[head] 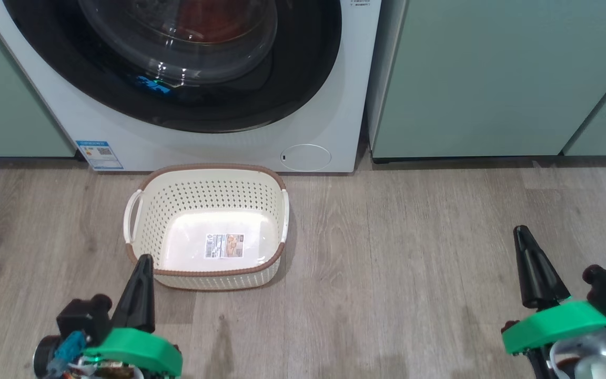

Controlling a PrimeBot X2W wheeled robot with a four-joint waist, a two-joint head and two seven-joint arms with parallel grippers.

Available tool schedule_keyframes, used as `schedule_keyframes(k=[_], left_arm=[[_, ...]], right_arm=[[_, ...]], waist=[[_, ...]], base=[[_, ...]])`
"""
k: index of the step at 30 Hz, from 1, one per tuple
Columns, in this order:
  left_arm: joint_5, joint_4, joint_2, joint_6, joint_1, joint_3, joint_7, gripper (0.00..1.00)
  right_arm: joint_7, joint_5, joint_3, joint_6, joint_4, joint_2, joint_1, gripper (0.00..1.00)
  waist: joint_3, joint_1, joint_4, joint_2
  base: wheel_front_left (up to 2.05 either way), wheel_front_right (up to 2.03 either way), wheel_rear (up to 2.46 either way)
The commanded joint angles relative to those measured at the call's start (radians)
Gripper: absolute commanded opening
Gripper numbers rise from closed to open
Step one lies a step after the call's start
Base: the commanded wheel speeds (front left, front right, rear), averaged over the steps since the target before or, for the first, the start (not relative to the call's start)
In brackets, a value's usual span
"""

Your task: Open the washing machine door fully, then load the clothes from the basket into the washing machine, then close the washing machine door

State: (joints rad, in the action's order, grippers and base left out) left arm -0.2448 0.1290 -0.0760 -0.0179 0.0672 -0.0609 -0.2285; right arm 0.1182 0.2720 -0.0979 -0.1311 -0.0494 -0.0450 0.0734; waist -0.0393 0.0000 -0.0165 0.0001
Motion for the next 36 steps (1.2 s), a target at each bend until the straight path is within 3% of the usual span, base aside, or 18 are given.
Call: schedule_keyframes(k=[1,36], left_arm=[[-0.028,-0.028,-0.006,-0.006,-0.035,0.012,0.004,0.00],[-0.424,0.013,0.004,-0.037,-0.075,0.059,0.103,0.00]], right_arm=[[-0.005,0.030,-0.001,0.000,0.029,-0.004,-0.030,0.00],[-0.065,0.426,0.004,0.000,-0.038,-0.012,-0.075,0.00]], waist=[[0.001,0.0000,0.000,-0.0001],[0.011,0.0000,0.005,-0.0001]], base=[[0.00,0.00,0.00],[0.00,0.00,0.00]])
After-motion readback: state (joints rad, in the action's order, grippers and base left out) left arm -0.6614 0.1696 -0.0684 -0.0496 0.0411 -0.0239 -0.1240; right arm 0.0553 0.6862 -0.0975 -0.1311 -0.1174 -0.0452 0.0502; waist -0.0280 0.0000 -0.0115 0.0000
